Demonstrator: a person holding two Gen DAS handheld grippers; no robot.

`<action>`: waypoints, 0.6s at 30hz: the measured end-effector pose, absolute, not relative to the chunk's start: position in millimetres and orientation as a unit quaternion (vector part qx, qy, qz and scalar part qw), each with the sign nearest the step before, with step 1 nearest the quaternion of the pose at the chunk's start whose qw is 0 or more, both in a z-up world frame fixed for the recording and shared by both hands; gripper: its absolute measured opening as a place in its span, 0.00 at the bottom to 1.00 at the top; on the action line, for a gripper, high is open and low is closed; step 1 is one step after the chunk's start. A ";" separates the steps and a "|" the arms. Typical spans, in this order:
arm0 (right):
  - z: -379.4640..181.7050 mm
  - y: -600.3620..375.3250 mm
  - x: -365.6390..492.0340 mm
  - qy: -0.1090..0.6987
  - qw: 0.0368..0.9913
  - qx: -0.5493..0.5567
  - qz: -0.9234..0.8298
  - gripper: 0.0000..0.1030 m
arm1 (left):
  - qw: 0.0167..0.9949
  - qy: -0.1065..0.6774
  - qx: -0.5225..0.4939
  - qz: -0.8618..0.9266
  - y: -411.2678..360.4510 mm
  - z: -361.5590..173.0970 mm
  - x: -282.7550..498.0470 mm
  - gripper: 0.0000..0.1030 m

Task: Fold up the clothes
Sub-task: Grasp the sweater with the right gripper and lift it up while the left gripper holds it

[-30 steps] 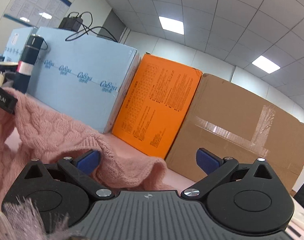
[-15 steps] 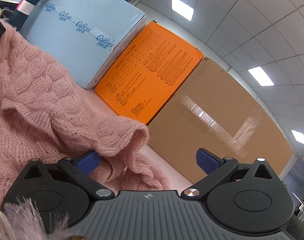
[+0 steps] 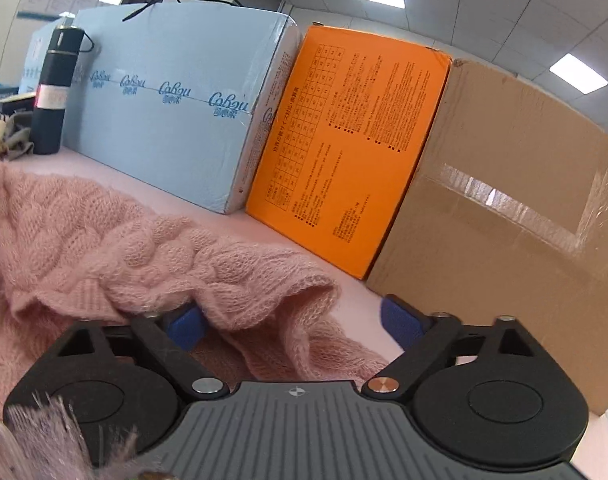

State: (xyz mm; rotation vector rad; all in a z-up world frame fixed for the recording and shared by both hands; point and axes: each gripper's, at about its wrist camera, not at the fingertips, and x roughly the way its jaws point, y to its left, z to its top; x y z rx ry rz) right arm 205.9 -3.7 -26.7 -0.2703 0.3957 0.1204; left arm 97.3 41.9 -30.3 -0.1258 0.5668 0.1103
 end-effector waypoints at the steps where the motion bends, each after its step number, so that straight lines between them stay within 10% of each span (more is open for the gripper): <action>1: -25.4 -6.5 206.2 0.205 0.970 -0.109 0.068 0.15 | 0.958 0.277 -0.059 0.049 40.7 -30.6 96.4 0.94; 3: -22.0 -11.5 202.5 0.203 0.974 -0.065 0.073 0.08 | 0.960 0.274 -0.052 0.038 38.1 -31.1 94.8 0.41; 6: -13.4 -21.5 187.7 0.170 0.983 0.000 0.074 0.08 | 0.962 0.268 -0.041 0.021 34.3 -31.9 92.2 0.10; 18: 62.0 -81.5 102.2 0.011 0.993 0.121 -0.006 0.08 | 0.983 0.111 -0.022 -0.147 -31.8 34.2 2.0 0.07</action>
